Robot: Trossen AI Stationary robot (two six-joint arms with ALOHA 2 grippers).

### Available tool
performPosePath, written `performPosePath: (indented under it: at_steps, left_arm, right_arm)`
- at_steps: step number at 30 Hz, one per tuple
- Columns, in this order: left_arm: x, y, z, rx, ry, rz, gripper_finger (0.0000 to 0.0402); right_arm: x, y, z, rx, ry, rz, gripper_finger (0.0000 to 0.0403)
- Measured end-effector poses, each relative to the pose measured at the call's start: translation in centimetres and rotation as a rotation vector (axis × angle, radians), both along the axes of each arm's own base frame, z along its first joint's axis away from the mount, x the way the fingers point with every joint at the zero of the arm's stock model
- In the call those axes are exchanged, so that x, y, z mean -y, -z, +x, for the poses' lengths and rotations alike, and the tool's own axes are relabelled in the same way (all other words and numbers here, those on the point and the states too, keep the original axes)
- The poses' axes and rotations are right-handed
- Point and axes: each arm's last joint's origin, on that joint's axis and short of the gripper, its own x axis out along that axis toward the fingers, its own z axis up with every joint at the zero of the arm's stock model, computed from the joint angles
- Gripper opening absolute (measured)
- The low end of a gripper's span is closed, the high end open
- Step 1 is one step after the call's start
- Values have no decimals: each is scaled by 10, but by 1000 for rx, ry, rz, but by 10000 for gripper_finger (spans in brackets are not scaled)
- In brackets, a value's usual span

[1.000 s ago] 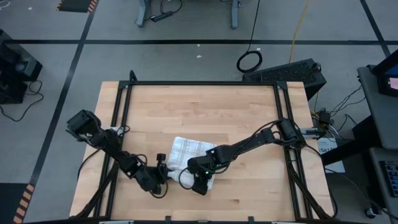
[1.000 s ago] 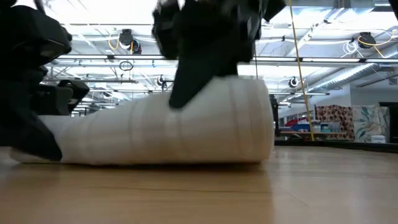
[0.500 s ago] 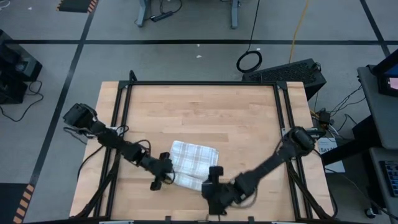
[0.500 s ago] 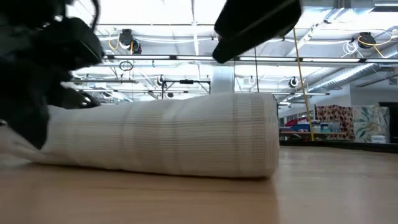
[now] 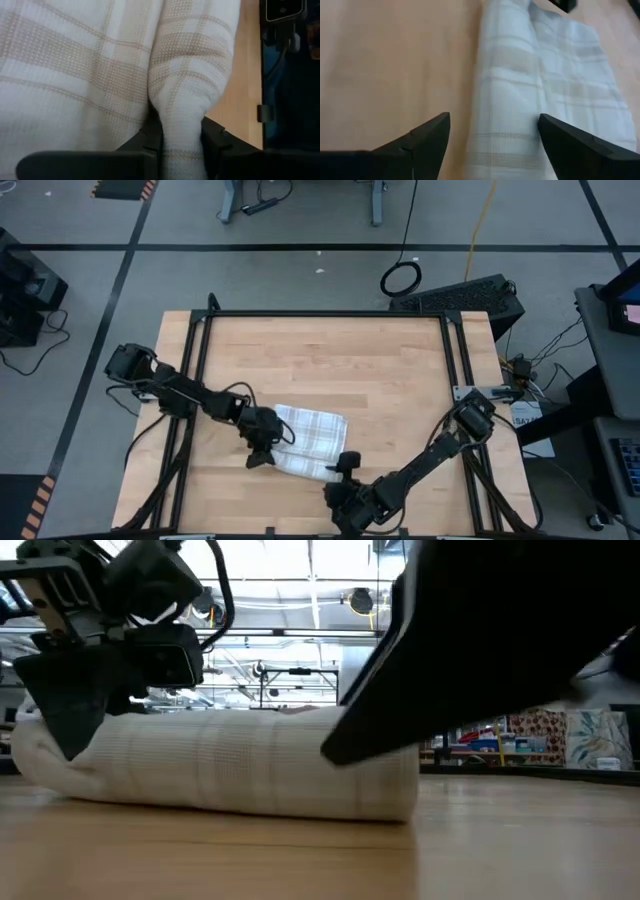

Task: Roll towel
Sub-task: Roll the towel

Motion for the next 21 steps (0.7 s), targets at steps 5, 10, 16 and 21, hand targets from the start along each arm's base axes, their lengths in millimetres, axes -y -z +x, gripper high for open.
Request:
performPosePath:
  at_steps: [5,10,16,21]
  left_arm:
    - [-7,1,0,-32,-1,-29,70]
    - [-8,1,0,-15,12,-11,71]
    - [-8,1,1,31,21,47,108]
    - [-8,-2,0,66,51,58,166]
  right_arm:
    - [18,7,12,-10,88,56,290]
    - [40,10,25,-81,160,232,245]
    - [57,11,36,-163,185,406,144]
    - [65,9,42,-194,177,499,56]
